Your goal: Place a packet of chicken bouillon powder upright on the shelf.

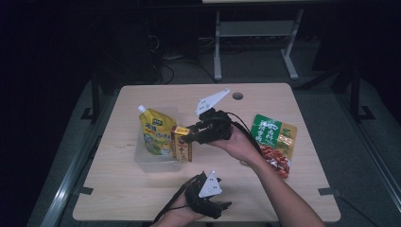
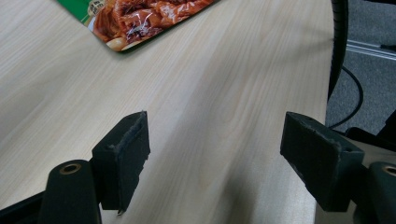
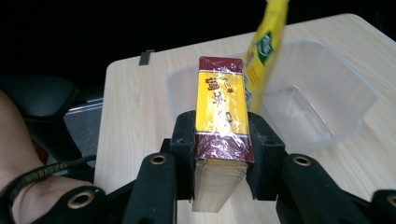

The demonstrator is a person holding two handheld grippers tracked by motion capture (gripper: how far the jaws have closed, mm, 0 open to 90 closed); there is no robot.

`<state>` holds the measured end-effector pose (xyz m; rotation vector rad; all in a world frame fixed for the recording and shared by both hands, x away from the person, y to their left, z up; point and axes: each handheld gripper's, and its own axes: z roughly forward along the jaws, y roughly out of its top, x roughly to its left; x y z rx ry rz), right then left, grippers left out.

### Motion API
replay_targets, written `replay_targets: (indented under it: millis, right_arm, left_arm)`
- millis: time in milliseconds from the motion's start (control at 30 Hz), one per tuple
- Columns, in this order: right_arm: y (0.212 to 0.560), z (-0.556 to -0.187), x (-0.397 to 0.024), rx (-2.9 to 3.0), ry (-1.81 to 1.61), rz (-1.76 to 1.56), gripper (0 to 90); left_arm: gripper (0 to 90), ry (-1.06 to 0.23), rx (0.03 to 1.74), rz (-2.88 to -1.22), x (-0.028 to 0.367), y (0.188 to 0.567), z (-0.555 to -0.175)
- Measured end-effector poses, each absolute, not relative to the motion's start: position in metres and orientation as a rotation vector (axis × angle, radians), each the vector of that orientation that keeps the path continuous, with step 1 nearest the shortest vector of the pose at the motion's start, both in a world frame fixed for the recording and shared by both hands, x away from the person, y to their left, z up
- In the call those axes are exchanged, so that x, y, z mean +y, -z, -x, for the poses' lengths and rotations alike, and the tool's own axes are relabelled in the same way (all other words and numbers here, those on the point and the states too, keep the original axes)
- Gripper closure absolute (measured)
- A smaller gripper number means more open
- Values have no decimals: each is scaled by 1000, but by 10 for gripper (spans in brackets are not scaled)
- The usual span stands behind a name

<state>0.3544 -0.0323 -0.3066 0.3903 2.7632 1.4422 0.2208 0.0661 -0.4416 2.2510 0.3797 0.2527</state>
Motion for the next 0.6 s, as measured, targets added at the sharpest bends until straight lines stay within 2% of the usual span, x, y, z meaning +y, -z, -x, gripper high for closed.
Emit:
replay_targets:
  millis: [600]
  right_arm:
    - [308, -363, 8, 2768, -1470, -282, 673]
  left_arm:
    - [234, -230, 389, -2223, 66, 442, -219]
